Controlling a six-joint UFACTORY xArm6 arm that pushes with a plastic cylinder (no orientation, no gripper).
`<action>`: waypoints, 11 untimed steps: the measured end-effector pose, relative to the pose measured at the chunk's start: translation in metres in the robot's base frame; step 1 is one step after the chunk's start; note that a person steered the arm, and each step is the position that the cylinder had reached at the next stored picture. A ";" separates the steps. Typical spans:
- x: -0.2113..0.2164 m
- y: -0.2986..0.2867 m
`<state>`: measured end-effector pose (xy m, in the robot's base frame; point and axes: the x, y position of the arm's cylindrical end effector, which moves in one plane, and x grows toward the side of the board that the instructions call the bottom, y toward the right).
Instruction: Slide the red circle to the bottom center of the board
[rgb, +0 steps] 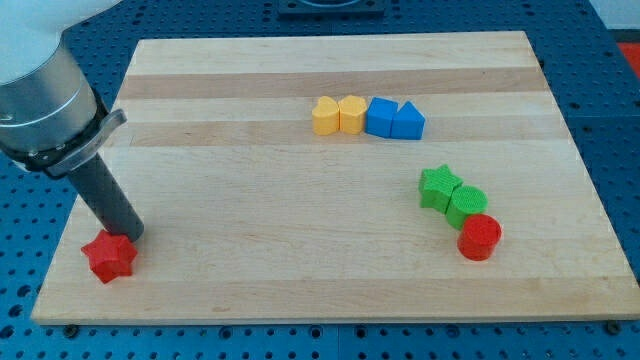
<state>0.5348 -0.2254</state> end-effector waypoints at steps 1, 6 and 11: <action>-0.013 0.026; 0.072 0.394; 0.016 0.338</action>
